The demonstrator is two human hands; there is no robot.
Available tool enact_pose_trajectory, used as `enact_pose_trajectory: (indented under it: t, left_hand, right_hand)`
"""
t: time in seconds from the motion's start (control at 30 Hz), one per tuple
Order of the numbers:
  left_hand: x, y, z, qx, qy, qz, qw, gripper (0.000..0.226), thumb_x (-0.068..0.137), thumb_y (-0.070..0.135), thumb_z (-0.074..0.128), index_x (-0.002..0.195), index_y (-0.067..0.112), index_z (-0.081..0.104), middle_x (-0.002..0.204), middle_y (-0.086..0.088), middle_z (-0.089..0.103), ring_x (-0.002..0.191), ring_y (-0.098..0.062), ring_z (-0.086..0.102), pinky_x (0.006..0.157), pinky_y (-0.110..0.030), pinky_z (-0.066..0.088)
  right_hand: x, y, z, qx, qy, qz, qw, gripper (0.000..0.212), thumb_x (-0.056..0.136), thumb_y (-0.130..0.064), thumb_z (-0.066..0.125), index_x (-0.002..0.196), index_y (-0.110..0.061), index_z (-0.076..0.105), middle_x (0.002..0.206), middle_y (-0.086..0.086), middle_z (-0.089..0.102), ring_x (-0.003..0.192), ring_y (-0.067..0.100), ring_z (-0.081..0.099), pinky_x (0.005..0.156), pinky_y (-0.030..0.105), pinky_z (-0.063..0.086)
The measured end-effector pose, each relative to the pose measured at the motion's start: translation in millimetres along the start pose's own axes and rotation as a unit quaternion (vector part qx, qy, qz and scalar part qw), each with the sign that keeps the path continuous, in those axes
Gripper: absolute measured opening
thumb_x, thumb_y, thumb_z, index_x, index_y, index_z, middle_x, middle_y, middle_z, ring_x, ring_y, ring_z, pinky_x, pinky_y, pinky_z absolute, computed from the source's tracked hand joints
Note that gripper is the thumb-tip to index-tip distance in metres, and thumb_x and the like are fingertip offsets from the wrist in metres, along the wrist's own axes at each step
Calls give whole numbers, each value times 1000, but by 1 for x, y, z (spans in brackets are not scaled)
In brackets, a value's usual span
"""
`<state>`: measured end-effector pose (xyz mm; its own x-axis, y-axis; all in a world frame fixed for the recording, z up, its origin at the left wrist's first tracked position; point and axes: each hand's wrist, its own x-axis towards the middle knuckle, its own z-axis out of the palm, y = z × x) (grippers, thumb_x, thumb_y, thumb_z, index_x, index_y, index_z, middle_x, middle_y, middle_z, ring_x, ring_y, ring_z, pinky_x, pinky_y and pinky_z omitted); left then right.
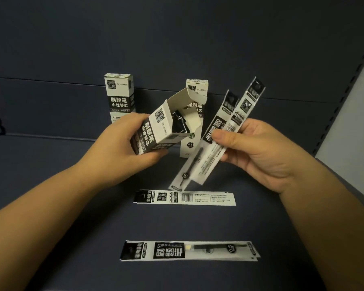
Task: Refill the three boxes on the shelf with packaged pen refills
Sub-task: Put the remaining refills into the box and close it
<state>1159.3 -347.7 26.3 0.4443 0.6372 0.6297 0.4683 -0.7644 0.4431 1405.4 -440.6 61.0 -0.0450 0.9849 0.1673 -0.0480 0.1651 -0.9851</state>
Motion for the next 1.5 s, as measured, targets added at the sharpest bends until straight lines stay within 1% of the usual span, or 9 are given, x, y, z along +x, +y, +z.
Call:
enact_pose_trajectory:
  t: [0.13, 0.23, 0.43, 0.57, 0.73, 0.9, 1.07, 1.27, 1.5]
  left_hand:
    - [0, -1, -1, -2, 13, -7, 1000, 56, 75, 39, 79, 123, 42, 52, 110, 25, 58, 108, 10, 52, 81, -1, 39]
    - [1, -2, -1, -6, 17, -16, 1000, 56, 75, 40, 79, 125, 42, 53, 113, 23, 60, 109, 7, 54, 82, -9, 42]
    - [1, -4, -2, -14, 17, -22, 1000, 57, 74, 35, 82, 123, 41, 54, 112, 25, 60, 105, 9, 56, 80, -10, 43]
    - [1, -2, 0, -36, 32, -20, 999, 44, 74, 34, 80, 111, 44, 59, 103, 23, 65, 98, 9, 60, 77, -7, 46]
    - [2, -4, 1, -27, 29, -19, 999, 49, 74, 35, 81, 117, 42, 58, 109, 21, 65, 103, 5, 60, 81, -10, 47]
    - [0, -5, 3, -4, 17, -9, 1000, 54, 74, 38, 81, 123, 38, 58, 111, 21, 62, 105, 1, 59, 85, -21, 48]
    - [-1, -4, 6, 20, 4, 26, 999, 51, 73, 42, 80, 116, 47, 53, 106, 29, 57, 101, 4, 56, 79, -6, 39]
    - [-1, 0, 9, 43, -5, 43, 998, 51, 73, 45, 78, 116, 48, 51, 105, 30, 55, 101, 6, 55, 80, -4, 38]
    - [-1, 3, 12, 48, -16, 57, 997, 51, 74, 47, 78, 116, 50, 50, 107, 30, 56, 105, 6, 55, 82, -3, 37]
  right_hand:
    - [0, 0, 0, 24, 2, 2, 1000, 27, 79, -18, 72, 102, -5, 71, 103, 16, 78, 93, 23, 75, 63, 18, 59]
    - [-1, -1, 2, 44, 11, -9, 999, 28, 81, -19, 70, 103, -2, 70, 102, 17, 77, 91, 22, 75, 61, 18, 58]
    - [-3, -7, 2, 128, 55, -55, 989, 17, 85, -17, 68, 94, -3, 70, 93, 13, 76, 85, 18, 74, 56, 16, 55]
    - [-3, -9, 3, 195, 99, -88, 972, 7, 88, -14, 66, 87, -9, 70, 85, 5, 77, 80, 12, 74, 54, 15, 54]
    - [-3, -13, 2, 248, 144, -122, 950, 10, 94, -12, 64, 87, -15, 70, 88, -1, 77, 84, 9, 74, 55, 14, 53]
    - [-4, -10, 6, 205, 158, -151, 954, 5, 95, -10, 64, 92, -10, 68, 87, 2, 77, 84, 12, 75, 56, 16, 54]
    - [-5, -3, 18, 139, 160, -166, 963, 4, 94, -6, 65, 94, -5, 69, 90, 8, 77, 88, 19, 76, 60, 20, 56]
    - [-3, 6, 29, 72, 168, -162, 970, 7, 96, -9, 65, 97, -5, 71, 95, 9, 80, 93, 21, 77, 77, 35, 61]
    - [-4, 3, 28, 67, 187, -167, 966, 8, 95, -10, 67, 98, -4, 71, 94, 8, 80, 90, 20, 78, 76, 33, 61]
